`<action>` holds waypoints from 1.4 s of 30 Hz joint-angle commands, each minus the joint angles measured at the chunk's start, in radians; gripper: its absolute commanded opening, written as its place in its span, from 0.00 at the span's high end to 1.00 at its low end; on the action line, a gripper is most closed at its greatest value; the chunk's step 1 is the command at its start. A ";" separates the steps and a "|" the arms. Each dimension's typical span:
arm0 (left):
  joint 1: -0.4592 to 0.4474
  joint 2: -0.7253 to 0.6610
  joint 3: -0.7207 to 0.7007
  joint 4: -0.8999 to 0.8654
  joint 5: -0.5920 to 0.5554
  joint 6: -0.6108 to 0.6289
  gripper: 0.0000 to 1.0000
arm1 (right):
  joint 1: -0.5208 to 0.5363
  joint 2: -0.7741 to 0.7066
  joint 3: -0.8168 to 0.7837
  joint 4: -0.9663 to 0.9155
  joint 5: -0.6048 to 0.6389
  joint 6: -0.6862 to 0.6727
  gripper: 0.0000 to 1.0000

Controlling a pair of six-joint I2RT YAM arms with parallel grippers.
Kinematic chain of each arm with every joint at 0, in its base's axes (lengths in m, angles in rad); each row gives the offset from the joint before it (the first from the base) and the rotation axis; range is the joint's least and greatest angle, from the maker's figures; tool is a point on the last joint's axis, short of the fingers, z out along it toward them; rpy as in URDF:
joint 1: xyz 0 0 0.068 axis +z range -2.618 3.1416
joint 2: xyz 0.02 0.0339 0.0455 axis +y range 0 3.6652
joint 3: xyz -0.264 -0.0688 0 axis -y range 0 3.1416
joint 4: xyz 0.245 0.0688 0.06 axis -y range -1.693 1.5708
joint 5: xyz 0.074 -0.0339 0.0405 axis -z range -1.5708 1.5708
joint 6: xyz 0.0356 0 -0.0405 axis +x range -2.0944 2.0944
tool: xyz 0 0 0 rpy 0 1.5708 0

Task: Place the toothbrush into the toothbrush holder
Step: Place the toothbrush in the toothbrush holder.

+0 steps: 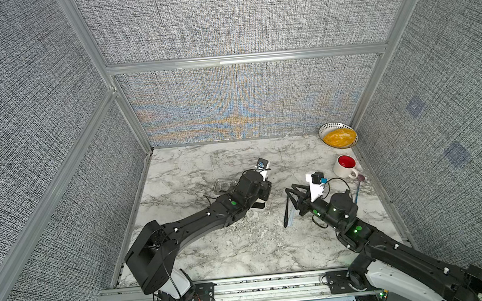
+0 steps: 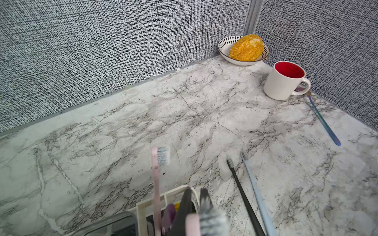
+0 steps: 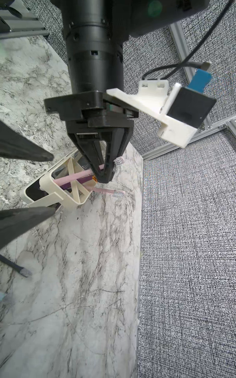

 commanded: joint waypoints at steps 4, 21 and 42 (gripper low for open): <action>-0.010 0.004 -0.042 0.081 -0.074 0.009 1.00 | 0.000 -0.007 0.001 -0.002 0.018 0.006 0.61; -0.012 0.001 -0.142 0.205 -0.142 -0.045 1.00 | 0.000 -0.006 0.006 -0.014 0.029 0.007 0.61; -0.011 0.021 -0.172 0.243 -0.182 -0.099 0.99 | -0.001 0.031 0.013 -0.012 0.026 -0.002 0.61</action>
